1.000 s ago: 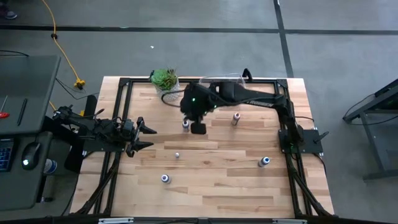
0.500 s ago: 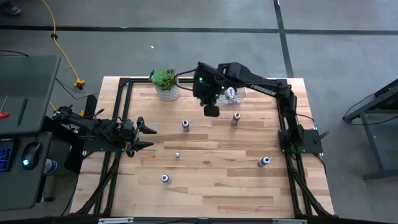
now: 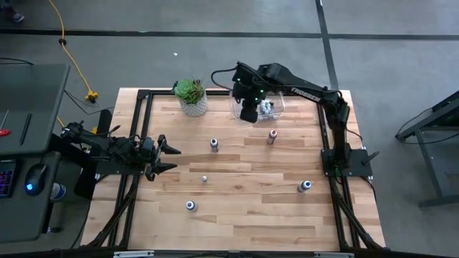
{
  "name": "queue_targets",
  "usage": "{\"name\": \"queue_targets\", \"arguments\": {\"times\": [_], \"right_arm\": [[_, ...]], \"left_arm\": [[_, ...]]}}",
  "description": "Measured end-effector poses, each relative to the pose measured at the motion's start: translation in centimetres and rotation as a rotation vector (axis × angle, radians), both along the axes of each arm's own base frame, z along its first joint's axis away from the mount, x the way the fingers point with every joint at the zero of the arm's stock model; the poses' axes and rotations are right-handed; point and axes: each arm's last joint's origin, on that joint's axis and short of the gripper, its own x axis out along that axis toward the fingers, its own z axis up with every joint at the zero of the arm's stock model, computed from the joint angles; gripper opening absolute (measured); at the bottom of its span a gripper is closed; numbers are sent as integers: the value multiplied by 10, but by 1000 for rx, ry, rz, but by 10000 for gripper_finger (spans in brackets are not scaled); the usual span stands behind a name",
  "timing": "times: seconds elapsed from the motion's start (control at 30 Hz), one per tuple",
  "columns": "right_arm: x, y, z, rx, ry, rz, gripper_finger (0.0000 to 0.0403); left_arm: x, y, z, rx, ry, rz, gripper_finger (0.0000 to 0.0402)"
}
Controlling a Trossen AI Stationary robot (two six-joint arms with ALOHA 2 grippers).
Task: Pick & Place food coloring
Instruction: Put the small black food coloring bottle into the bin
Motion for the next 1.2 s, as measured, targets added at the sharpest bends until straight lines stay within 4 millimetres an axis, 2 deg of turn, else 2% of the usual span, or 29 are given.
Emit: {"name": "queue_targets", "arguments": {"times": [0.23,0.4,0.57,0.83,1.03,1.2], "right_arm": [[-19,-20,-30,-2,29,-213,39],[-36,-31,-53,21,-35,-347,38],[-56,-39,-66,-14,-80,-507,35],[-81,-52,-71,-51,-45,-674,40],[-95,-59,-74,-20,31,-705,41],[-101,-62,-78,-7,97,-664,40]], "left_arm": [[0,0,0,0,0,0,271],[0,0,0,0,0,0,271],[0,0,0,0,0,0,271],[0,0,0,0,0,0,271],[0,0,0,0,0,0,271],[0,0,0,0,0,0,271]]}}
